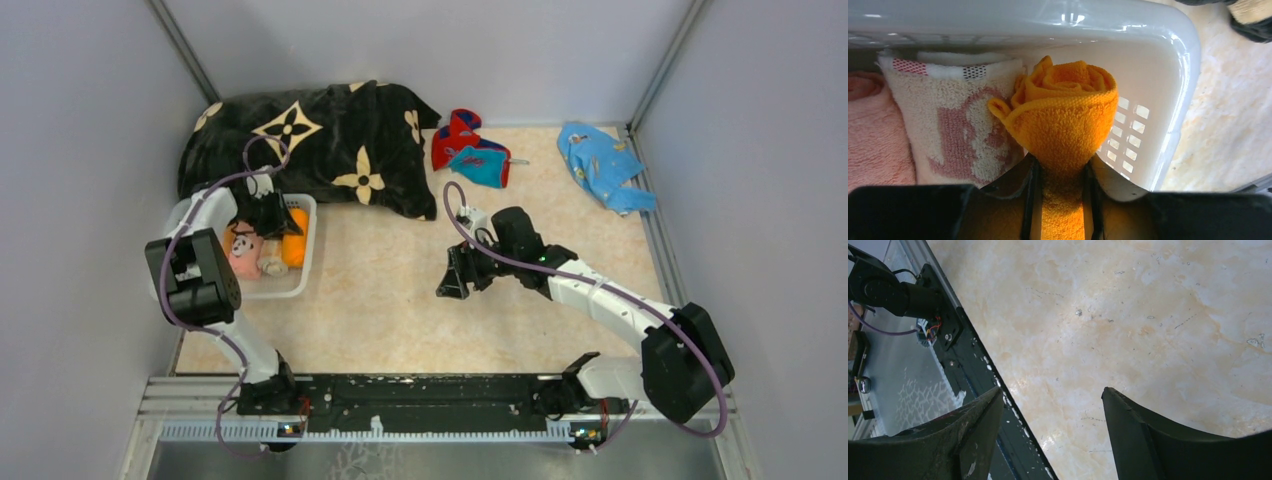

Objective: Roll the towels
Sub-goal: Place the towel in the bin.

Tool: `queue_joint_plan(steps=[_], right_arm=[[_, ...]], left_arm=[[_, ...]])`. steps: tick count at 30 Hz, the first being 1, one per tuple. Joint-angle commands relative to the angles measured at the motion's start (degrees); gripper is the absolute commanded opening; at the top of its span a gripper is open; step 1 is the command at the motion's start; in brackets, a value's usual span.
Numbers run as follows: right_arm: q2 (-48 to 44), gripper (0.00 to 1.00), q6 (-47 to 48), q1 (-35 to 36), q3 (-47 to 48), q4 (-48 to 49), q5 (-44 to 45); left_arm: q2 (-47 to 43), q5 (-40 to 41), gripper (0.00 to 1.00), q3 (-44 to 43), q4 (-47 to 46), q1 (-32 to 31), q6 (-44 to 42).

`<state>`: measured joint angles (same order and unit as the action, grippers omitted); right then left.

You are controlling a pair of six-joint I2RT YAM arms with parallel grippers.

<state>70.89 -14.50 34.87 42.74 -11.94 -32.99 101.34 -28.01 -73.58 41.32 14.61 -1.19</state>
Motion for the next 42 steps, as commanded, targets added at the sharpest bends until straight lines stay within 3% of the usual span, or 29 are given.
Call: queue_joint_plan(steps=[1,19,22,31,42], right_arm=[[-1.55,0.73,1.26,0.48,-0.11,2.44,0.11],[-1.45,0.73,1.56,0.46,-0.11,2.60,1.56],[-1.61,0.73,1.79,0.46,0.17,2.15,2.20],[-2.81,0.73,2.33,0.46,1.23,0.51,4.12],[-2.93,0.74,3.78,0.46,5.94,-5.51,10.40]], left_arm=[[0.39,6.51,0.12,0.94,-1.11,-2.48,-0.36],[8.52,29.50,0.13,3.36,-4.39,-12.64,3.14],[9.23,29.92,0.19,2.73,-3.64,-13.84,3.39],[2.31,27.74,0.49,1.89,-2.47,-14.17,3.00],[-5.04,25.06,0.59,0.80,1.52,-14.20,3.91]])
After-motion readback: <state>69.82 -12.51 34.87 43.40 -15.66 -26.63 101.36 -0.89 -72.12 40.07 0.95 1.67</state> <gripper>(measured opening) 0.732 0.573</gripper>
